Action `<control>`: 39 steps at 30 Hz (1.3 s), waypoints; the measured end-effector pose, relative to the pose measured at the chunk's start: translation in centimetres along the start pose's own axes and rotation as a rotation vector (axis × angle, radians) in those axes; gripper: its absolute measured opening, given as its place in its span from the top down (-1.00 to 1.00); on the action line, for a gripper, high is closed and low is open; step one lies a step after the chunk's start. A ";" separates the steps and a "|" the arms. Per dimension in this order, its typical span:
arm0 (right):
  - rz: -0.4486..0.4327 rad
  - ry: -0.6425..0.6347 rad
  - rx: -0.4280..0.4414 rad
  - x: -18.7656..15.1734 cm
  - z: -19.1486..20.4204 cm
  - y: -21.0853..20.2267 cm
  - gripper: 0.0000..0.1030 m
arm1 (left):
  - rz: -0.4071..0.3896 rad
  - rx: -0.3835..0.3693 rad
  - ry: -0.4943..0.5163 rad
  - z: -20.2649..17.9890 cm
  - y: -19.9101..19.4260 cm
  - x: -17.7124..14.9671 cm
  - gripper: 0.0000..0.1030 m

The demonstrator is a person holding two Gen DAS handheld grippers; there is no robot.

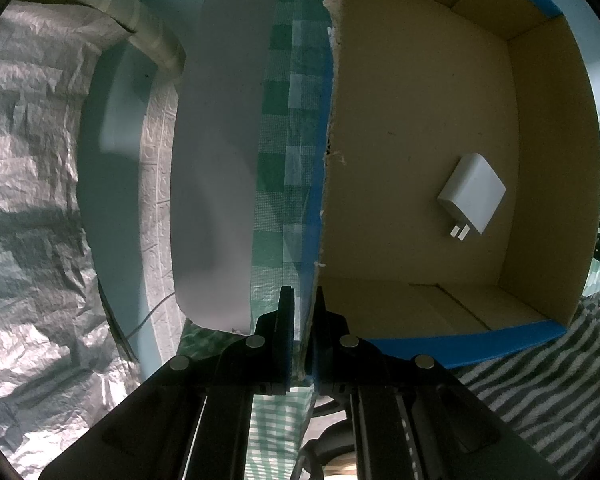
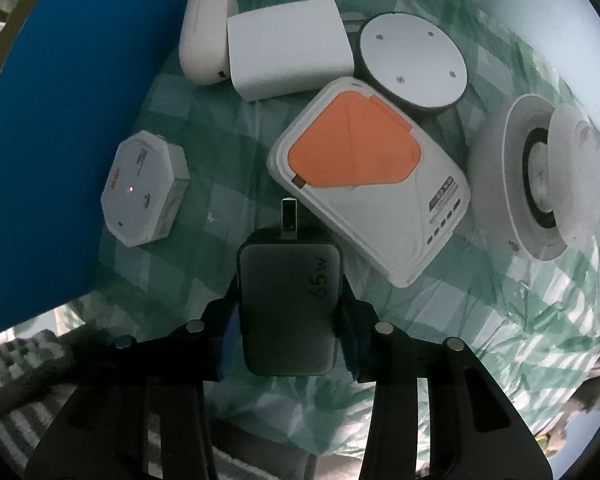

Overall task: Organize rigid objects
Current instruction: 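Carry the black charger into the box and release it beside the cube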

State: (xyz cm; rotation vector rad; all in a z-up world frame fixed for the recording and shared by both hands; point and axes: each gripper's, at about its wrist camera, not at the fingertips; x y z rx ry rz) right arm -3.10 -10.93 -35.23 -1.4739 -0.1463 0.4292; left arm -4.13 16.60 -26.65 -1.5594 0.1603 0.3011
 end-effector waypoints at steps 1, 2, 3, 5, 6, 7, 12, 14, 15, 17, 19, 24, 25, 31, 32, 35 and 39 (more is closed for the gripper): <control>-0.002 -0.003 -0.002 0.0 0.1 0.0 0.21 | 0.000 0.000 0.001 0.0 0.0 0.0 0.87; -0.001 -0.001 0.001 0.2 0.1 -0.1 0.21 | 0.000 0.000 0.001 0.0 0.0 0.0 0.87; -0.001 -0.001 0.010 0.1 0.1 -0.1 0.21 | 0.001 0.000 0.000 0.0 0.0 0.0 0.87; -0.005 -0.003 0.020 -0.4 0.2 -0.2 0.21 | 0.000 -0.001 -0.001 0.0 0.0 0.0 0.86; -0.004 -0.005 0.022 -0.6 0.3 -0.3 0.21 | 0.000 0.001 0.001 0.0 0.0 -0.1 0.86; -0.006 -0.006 0.024 -0.8 0.2 -0.6 0.21 | 0.000 0.002 0.001 0.0 0.0 -0.1 0.86; -0.037 -0.020 0.042 -1.3 0.1 -2.1 0.21 | 0.001 0.010 0.008 -0.2 0.1 -0.1 0.86; -0.055 -0.027 0.049 -1.4 0.4 -3.1 0.21 | 0.002 0.013 0.011 -0.2 0.1 -0.1 0.86; -0.064 -0.031 0.051 -1.5 0.6 -3.7 0.21 | 0.002 0.013 0.012 -0.1 0.1 -0.1 0.86; -0.077 -0.036 0.053 -1.5 0.5 -4.8 0.21 | 0.002 0.013 0.014 -0.1 0.0 0.0 0.86; -0.088 -0.042 0.057 -1.1 0.5 -5.7 0.21 | 0.003 0.012 0.015 0.0 0.0 0.1 0.86; -0.118 -0.060 0.062 -0.3 1.2 -8.1 0.21 | 0.004 0.010 0.015 0.1 0.1 0.2 0.86; -0.123 -0.065 0.064 -0.2 1.2 -8.7 0.21 | 0.004 0.011 0.017 0.1 0.0 0.3 0.86; -0.157 -0.097 0.069 1.6 2.8 -12.3 0.21 | -0.001 0.016 0.023 -0.2 -0.1 0.2 0.86; -0.163 -0.100 0.069 1.9 2.8 -13.0 0.21 | -0.001 0.016 0.023 -0.2 -0.1 0.3 0.86; -0.181 -0.119 0.071 2.8 4.4 -14.5 0.21 | -0.002 0.016 0.024 -0.2 -0.1 0.3 0.86; -0.203 -0.145 0.066 3.1 5.6 -15.5 0.21 | -0.003 0.011 0.023 -0.2 -0.1 0.4 0.86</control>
Point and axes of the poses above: each gripper's, at about its wrist camera, not at the fingertips, and y roughly the way its jaws point, z to its left, x to its top, and after that the axes turned 6 degrees about z, right-handed
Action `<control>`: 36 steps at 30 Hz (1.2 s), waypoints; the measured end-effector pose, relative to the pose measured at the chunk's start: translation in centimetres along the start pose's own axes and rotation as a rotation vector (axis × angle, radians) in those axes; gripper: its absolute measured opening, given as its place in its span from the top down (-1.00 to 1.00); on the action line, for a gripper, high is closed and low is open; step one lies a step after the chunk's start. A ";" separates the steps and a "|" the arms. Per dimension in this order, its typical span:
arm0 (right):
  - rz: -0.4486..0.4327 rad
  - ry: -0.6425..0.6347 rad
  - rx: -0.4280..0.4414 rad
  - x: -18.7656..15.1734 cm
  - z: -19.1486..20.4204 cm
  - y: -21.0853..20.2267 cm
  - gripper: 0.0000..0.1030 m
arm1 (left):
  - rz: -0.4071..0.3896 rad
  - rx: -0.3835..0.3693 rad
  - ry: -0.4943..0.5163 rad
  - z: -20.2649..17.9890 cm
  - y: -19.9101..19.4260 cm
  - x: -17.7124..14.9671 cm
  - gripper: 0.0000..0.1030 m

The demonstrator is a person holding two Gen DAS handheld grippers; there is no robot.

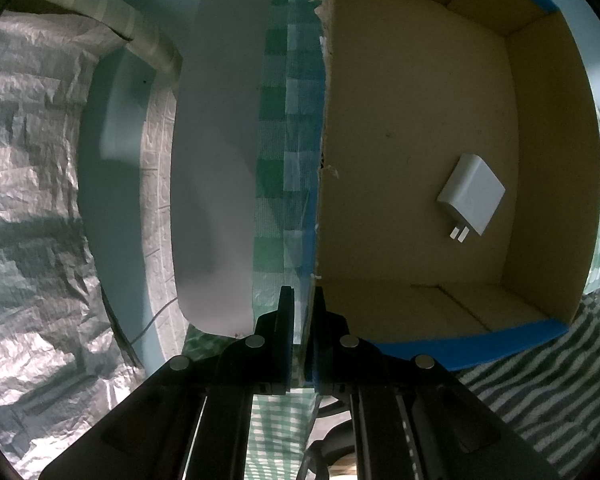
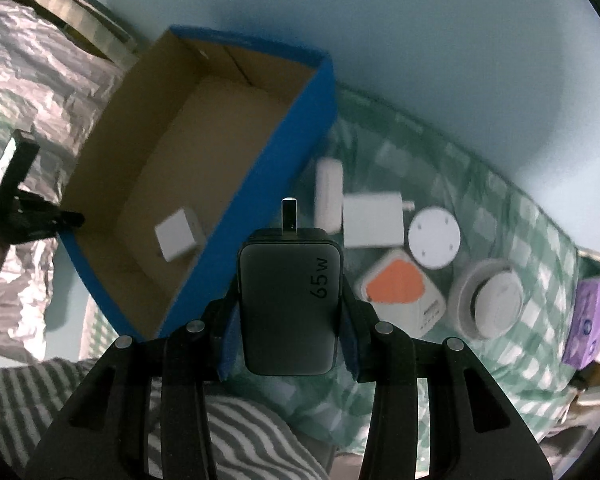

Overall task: Organize rigid objects
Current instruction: 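Carry the black charger into the box and release it beside the cube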

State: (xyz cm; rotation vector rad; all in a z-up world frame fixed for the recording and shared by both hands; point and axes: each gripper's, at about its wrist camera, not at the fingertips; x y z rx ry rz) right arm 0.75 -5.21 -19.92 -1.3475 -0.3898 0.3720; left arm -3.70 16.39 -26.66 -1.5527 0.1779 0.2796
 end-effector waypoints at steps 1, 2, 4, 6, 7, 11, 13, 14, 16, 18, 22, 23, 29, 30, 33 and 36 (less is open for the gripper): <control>-0.005 -0.008 0.001 0.3 0.3 -0.4 0.21 | 0.000 0.000 0.001 0.0 0.0 0.0 0.86; -0.012 -0.015 0.002 0.6 0.5 -0.3 0.21 | 0.001 0.001 0.003 -0.1 0.0 0.1 0.86; -0.021 -0.027 0.001 1.3 0.9 -0.6 0.21 | 0.001 0.002 0.008 -0.1 -0.1 0.0 0.86; -0.029 -0.042 -0.003 2.1 1.5 -0.7 0.21 | 0.001 0.001 0.009 -0.1 0.0 0.0 0.86; -0.033 -0.049 -0.004 2.4 1.9 -0.8 0.21 | 0.001 0.000 0.008 -0.1 0.0 0.1 0.86; -0.047 -0.084 -0.005 3.9 3.4 -1.2 0.21 | 0.001 -0.002 0.008 0.0 0.0 0.1 0.86; -0.052 -0.102 -0.003 4.6 4.0 -1.1 0.21 | 0.001 -0.003 0.007 0.0 0.0 0.1 0.86; -0.053 -0.110 -0.002 5.1 4.4 -1.0 0.21 | 0.001 -0.004 0.007 0.0 0.0 0.1 0.86; -0.051 -0.119 0.002 5.9 5.1 -0.7 0.21 | 0.001 -0.004 0.007 0.0 0.0 0.1 0.86; -0.048 -0.129 0.008 6.7 5.8 -0.2 0.21 | 0.003 -0.007 0.008 0.0 0.1 0.0 0.86; -0.038 -0.151 0.009 7.8 7.1 1.0 0.21 | 0.003 -0.010 0.006 0.0 0.0 0.0 0.86; -0.032 -0.159 0.010 7.9 7.4 1.4 0.21 | 0.003 -0.010 0.005 0.0 0.0 0.0 0.86; -0.003 -0.165 -0.003 8.4 7.8 3.5 0.21 | 0.008 -0.006 0.009 0.0 0.2 -0.2 0.86; 0.004 -0.167 -0.008 8.5 7.8 3.8 0.21 | 0.010 -0.007 0.011 0.0 0.3 -0.2 0.86; 0.019 -0.175 -0.028 8.7 7.8 4.7 0.21 | 0.012 -0.010 0.012 0.1 0.4 -0.4 0.86; 0.039 -0.168 -0.036 8.6 7.5 5.4 0.21 | 0.012 -0.009 0.009 0.2 0.4 -0.4 0.82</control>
Point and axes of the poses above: each gripper's, at about its wrist camera, not at the fingertips, and y roughly the way its jaws point, z to its left, x to its top, and after that the axes turned 6 degrees about z, right-handed
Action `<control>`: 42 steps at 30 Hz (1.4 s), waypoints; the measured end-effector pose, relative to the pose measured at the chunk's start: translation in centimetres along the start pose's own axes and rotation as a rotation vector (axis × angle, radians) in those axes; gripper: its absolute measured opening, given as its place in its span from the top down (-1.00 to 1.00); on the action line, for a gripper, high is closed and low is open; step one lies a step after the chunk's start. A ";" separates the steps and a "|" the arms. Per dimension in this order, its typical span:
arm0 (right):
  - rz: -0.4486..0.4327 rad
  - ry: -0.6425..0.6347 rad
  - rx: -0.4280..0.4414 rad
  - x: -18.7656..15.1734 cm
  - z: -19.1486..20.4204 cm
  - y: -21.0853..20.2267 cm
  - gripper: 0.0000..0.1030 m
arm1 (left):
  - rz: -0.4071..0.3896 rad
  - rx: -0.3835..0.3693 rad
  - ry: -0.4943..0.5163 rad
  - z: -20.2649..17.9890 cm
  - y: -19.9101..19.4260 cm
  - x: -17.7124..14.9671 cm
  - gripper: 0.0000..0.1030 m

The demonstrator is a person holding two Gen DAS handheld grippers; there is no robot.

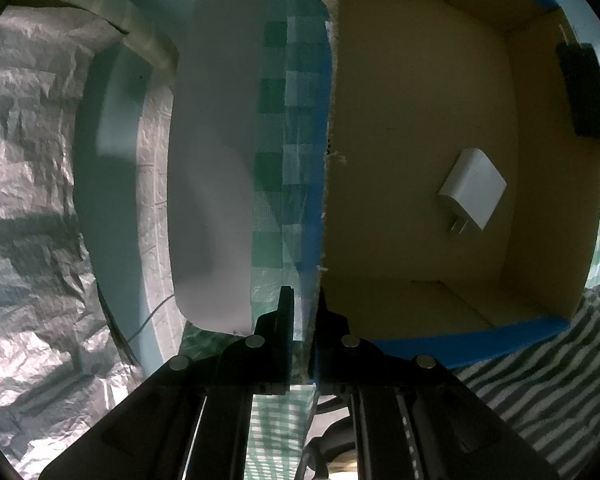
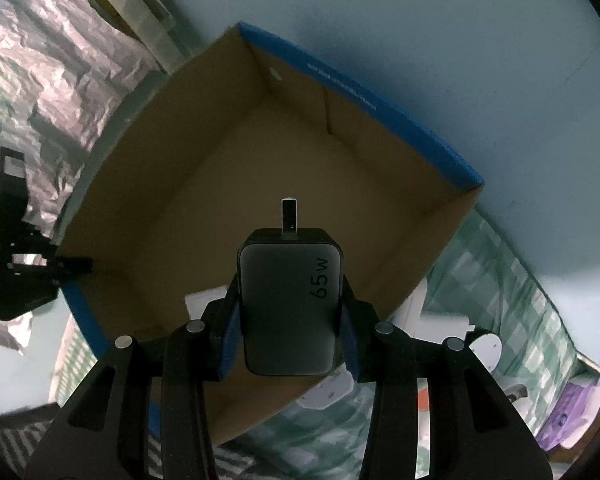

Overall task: Organize rigid objects
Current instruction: 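Carry the black charger into the box and release it beside the cube, then move the right gripper back and grasp the white round speaker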

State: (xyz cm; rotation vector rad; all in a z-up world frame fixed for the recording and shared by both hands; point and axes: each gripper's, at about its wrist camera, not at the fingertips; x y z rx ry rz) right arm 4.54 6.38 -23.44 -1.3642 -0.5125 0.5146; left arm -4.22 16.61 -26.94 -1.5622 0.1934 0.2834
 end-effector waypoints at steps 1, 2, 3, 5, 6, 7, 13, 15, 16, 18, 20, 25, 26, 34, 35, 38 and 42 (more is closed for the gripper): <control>0.012 0.004 -0.003 0.0 -0.1 0.3 0.21 | 0.000 0.001 -0.001 0.0 0.0 0.0 0.81; 0.020 0.013 -0.004 -0.1 -0.3 0.6 0.21 | 0.000 0.002 -0.002 0.0 0.0 0.0 0.81; 0.026 0.019 -0.007 0.0 -0.4 0.8 0.21 | -0.001 0.002 -0.004 0.0 0.0 -0.1 0.80; 0.035 0.033 -0.014 -0.1 -0.8 1.1 0.19 | -0.003 -0.006 -0.011 0.2 -0.1 -0.1 0.79; 0.032 0.040 -0.012 -0.2 -1.0 1.1 0.19 | -0.003 -0.008 -0.014 0.3 0.0 -0.1 0.77; 0.024 0.046 -0.013 -0.2 -1.2 0.9 0.19 | -0.003 -0.010 -0.018 0.4 0.0 -0.1 0.73; 0.004 0.066 0.001 0.0 -2.0 0.1 0.18 | -0.002 0.004 -0.013 0.3 -0.2 0.0 0.72; -0.005 0.058 -0.008 -0.2 -1.8 -0.3 0.18 | -0.002 0.006 -0.013 0.3 -0.2 0.0 0.72; -0.010 0.059 -0.009 -0.3 -1.8 -0.5 0.17 | -0.001 0.008 -0.013 0.2 -0.1 0.0 0.72; -0.017 0.065 -0.003 -0.4 -2.0 -0.9 0.06 | -0.002 0.012 -0.010 0.2 -0.2 0.0 0.72; -0.026 0.066 -0.004 -0.7 -1.9 -1.4 -0.02 | -0.004 0.009 -0.013 0.2 -0.2 0.0 0.72; -0.045 0.051 -0.019 -0.9 -1.6 -2.7 -0.18 | -0.004 0.013 -0.010 0.0 -0.4 0.2 0.72; -0.050 0.048 -0.021 -0.9 -1.4 -3.0 -0.19 | -0.004 0.016 -0.006 -0.1 -0.4 0.2 0.72; -0.098 0.070 -0.046 -1.6 -1.6 -5.3 -0.38 | -0.005 0.021 0.000 -0.2 -0.6 0.2 0.72; -0.099 0.075 -0.044 -1.7 -1.7 -5.6 -0.39 | -0.005 0.020 -0.002 -0.2 -0.6 0.3 0.72; -0.111 0.084 -0.046 -2.1 -2.0 -6.4 -0.39 | -0.006 0.021 0.000 -0.2 -0.7 0.2 0.72; -0.123 0.098 -0.047 -2.8 -2.3 -7.5 -0.39 | -0.007 0.021 -0.002 -0.2 -0.7 0.1 0.72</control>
Point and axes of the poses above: each gripper's, at about its wrist camera, not at the fingertips, and y roughly the way its jaws point, z to its left, x to its top, and after that the axes turned 6 degrees about z, right-handed
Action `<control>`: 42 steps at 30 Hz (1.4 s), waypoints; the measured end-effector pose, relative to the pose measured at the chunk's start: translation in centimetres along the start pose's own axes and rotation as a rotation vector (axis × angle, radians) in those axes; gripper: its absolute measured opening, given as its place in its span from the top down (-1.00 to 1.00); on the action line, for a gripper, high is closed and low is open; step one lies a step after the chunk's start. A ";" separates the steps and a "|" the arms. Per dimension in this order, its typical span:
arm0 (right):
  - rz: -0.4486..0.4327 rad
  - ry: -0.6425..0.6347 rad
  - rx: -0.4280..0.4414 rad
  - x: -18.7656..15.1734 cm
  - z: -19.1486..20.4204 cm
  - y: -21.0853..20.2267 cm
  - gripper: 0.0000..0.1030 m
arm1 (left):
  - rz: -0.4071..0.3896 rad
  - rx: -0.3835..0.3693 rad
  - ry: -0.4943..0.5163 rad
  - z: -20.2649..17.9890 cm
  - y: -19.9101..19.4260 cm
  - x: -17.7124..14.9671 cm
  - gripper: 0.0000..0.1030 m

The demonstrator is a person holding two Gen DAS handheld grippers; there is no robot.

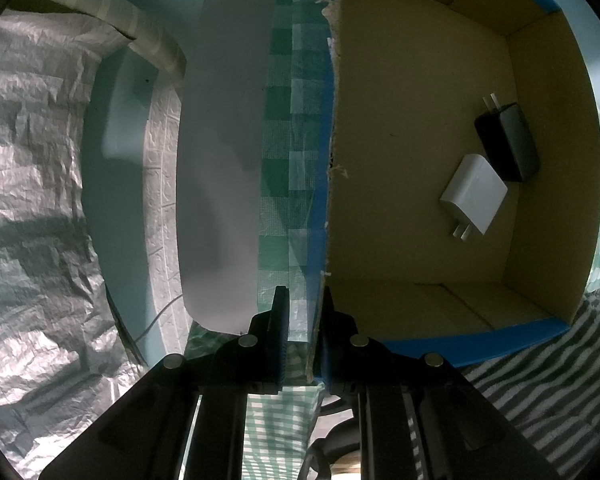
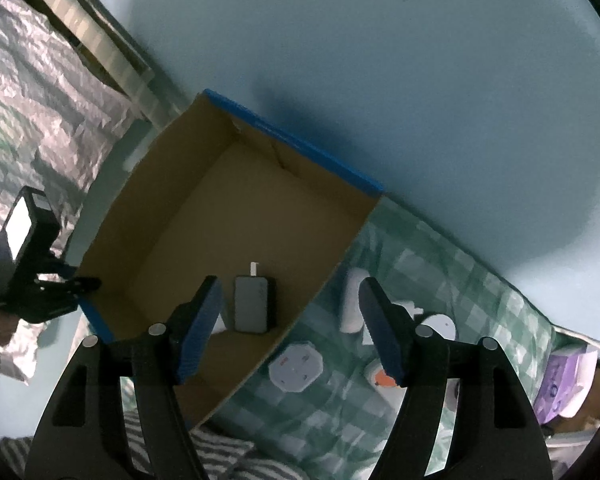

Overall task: Organize rigid objects
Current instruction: 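Move the right gripper back and grasp the white round speaker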

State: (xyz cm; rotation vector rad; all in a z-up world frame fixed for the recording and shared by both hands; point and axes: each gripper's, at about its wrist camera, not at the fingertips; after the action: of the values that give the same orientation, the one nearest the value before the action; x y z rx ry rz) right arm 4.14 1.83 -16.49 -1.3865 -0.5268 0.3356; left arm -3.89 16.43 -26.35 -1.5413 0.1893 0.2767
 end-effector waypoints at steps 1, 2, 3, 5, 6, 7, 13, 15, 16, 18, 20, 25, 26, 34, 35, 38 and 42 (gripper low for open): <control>-0.003 0.004 0.001 -0.2 -0.2 -0.3 -0.39 | 0.000 0.001 0.000 0.0 0.0 0.0 0.72; -0.006 0.010 0.001 -0.3 -0.4 -0.6 -0.39 | 0.000 0.000 0.000 0.0 -0.1 0.0 0.72; -0.008 0.013 -0.001 -0.4 -0.6 -0.9 -0.39 | 0.000 0.000 0.000 0.0 0.0 0.0 0.72; -0.014 0.021 -0.002 -0.8 -1.1 -1.4 -0.39 | 0.000 -0.001 -0.002 0.0 -0.1 -0.1 0.72; -0.017 0.025 -0.003 -1.0 -1.4 -1.7 -0.39 | -0.001 -0.001 -0.002 0.0 -0.1 -0.1 0.72; -0.020 0.030 -0.002 -1.1 -1.7 -1.9 -0.39 | -0.001 0.000 -0.001 0.1 0.0 -0.1 0.72; -0.022 0.062 -0.017 -2.3 -3.5 -2.9 -0.39 | -0.002 0.002 -0.003 0.1 0.0 -0.2 0.72; -0.022 0.076 -0.024 -2.9 -4.4 -3.1 -0.39 | -0.002 0.002 -0.005 0.1 0.0 -0.2 0.72; -0.019 0.081 -0.027 -3.1 -4.8 -3.2 -0.39 | -0.002 0.003 -0.005 0.1 -0.1 -0.2 0.72; -0.011 0.102 -0.042 -3.8 -5.9 -3.2 -0.39 | -0.003 0.003 -0.005 0.0 -0.1 -0.2 0.72; -0.003 0.129 -0.050 -4.6 -7.2 -3.2 -0.39 | -0.001 0.004 -0.006 0.0 0.0 -0.2 0.72; 0.036 0.225 -0.042 -6.8 -11.1 -2.6 -0.39 | -0.002 0.007 -0.001 -0.2 0.0 -0.3 0.72; 0.048 0.254 -0.041 -7.4 -12.3 -2.4 -0.39 | -0.002 0.007 -0.002 -0.2 0.0 -0.3 0.72; 0.137 0.388 -0.073 -11.0 -19.0 0.7 -0.41 | 0.001 0.008 0.000 -0.4 0.0 -0.3 0.72; 0.150 0.403 -0.074 -11.3 -19.7 1.1 -0.41 | 0.001 0.010 0.002 -0.5 -0.1 -0.3 0.72; 0.168 0.430 -0.057 -12.0 -21.3 2.5 -0.42 | 0.004 0.008 0.006 -0.6 0.1 -0.3 0.72; 0.188 0.449 -0.027 -12.4 -22.3 4.1 -0.42 | 0.006 0.014 0.013 -0.8 0.1 -0.3 0.72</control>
State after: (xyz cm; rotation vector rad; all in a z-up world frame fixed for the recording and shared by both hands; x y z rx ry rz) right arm 6.03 -22.68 -24.61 -1.4855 -0.0313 0.1582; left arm -4.16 15.59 -26.36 -1.5290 0.2059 0.2694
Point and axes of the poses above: each gripper's, at about its wrist camera, not at the fingertips, and y roughly the way its jaws point, z to its left, x to its top, and after that the axes turned 6 degrees about z, right-handed
